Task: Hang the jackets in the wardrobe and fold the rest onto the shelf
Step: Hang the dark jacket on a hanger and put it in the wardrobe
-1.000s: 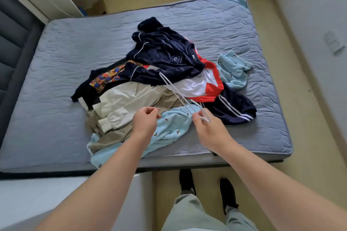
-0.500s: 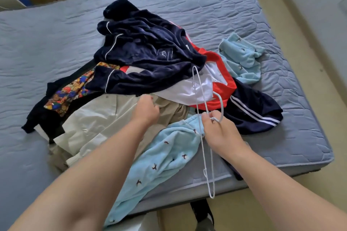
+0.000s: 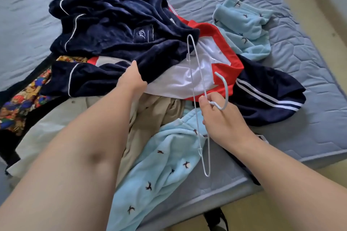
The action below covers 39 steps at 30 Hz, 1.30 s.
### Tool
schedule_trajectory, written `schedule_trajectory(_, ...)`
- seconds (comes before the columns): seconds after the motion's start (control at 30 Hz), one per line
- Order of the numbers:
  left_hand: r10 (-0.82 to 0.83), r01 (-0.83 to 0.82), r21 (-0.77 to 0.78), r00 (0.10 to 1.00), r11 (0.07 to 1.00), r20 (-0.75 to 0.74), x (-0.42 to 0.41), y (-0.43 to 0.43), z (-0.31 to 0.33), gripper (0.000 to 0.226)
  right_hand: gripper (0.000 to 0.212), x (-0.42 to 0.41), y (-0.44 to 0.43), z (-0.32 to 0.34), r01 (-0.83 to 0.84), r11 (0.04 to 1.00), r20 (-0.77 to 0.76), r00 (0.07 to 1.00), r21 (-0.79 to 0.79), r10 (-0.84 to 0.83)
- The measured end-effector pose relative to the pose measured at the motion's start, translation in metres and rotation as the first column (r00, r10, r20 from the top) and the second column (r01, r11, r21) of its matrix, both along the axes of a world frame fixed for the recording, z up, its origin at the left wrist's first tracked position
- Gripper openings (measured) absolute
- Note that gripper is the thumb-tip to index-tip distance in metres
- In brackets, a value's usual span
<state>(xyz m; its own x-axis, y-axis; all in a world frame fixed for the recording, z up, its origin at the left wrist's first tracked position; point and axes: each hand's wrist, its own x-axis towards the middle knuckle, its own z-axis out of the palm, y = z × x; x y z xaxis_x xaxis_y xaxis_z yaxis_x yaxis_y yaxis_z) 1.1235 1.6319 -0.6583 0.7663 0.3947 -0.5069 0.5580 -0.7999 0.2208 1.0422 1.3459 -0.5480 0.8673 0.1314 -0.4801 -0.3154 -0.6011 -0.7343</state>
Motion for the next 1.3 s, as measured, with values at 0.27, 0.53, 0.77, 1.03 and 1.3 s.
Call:
schedule_trajectory(0.27,-0.378,0.313,0.298,0.905,0.902,0.194,-0.056,-0.064,0.053,0.027,0.033,-0.006,-0.022,0.019,0.105,0.994,-0.094,0.990,0.019,-0.103)
schedule_trajectory(0.53,0.105,0.036,-0.320,0.905,0.947,0.413,-0.143,-0.149,0.199,0.028,0.048,-0.008,-0.031,0.081,0.163,0.984,-0.290,0.947,0.068,-0.137)
schedule_trajectory(0.77,0.278,-0.062,-0.542,0.903,0.838,0.327,-0.177,-0.236,0.295,0.031,0.064,-0.011,-0.077,0.135,0.206,0.967,-0.394,0.909,0.150,-0.133)
schedule_trajectory(1.03,0.307,-0.126,-0.576,0.923,0.808,0.229,-0.216,-0.349,0.387,0.036,0.020,-0.018,-0.157,0.222,0.230,0.928,-0.560,0.828,0.294,-0.028)
schedule_trajectory(1.3,-0.038,0.004,-0.536,0.998,0.844,-0.053,-0.258,-0.423,0.431,0.031,0.028,-0.017,-0.228,0.301,-0.069,0.971,-0.107,0.990,0.228,0.095)
